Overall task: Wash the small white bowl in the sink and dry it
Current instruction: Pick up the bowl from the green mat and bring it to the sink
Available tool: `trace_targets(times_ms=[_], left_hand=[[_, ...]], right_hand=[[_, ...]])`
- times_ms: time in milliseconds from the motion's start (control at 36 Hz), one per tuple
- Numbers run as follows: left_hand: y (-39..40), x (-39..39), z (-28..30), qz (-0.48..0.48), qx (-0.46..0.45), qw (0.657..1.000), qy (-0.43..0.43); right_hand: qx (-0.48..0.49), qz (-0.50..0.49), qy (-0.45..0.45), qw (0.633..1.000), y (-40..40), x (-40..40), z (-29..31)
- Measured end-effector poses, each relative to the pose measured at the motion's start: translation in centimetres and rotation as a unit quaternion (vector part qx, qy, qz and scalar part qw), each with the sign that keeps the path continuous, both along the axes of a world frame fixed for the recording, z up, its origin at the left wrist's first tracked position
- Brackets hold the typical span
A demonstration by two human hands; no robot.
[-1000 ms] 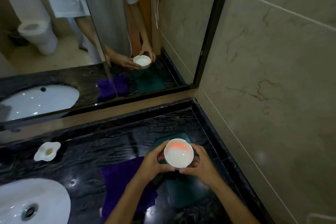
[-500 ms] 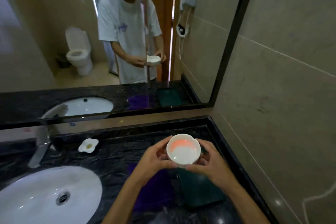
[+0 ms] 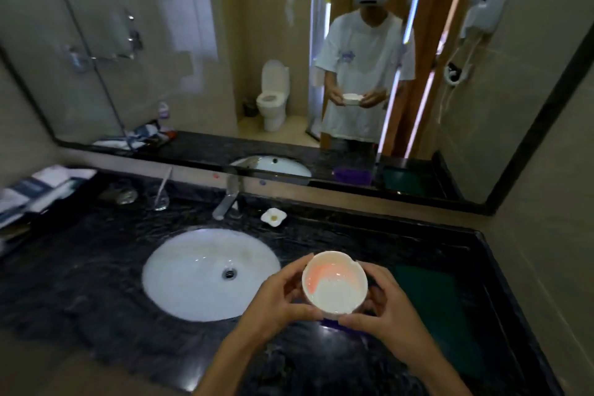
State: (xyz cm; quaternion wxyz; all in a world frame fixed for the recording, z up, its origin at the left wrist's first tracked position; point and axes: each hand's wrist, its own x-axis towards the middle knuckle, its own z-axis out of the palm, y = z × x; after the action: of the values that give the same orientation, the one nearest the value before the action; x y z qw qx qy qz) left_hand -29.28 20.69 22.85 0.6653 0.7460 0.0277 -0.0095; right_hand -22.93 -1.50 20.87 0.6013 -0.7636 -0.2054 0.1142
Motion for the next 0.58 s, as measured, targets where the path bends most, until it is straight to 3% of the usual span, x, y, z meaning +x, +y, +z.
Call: trace_targets(times_ms=[278, 583], left_hand=[[7.0, -7.5, -1.1, 0.063, -0.034, 0.997, 0.042], [18.8, -10.1, -0.8, 0.106, -0.101, 0.988, 0.057]], right_hand=[[-0.001, 0.075, 0.024, 0.997, 7.7, -5.1, -0.2], [-0.004, 0.103, 0.029, 0.994, 19.9, -6.9, -1.2]])
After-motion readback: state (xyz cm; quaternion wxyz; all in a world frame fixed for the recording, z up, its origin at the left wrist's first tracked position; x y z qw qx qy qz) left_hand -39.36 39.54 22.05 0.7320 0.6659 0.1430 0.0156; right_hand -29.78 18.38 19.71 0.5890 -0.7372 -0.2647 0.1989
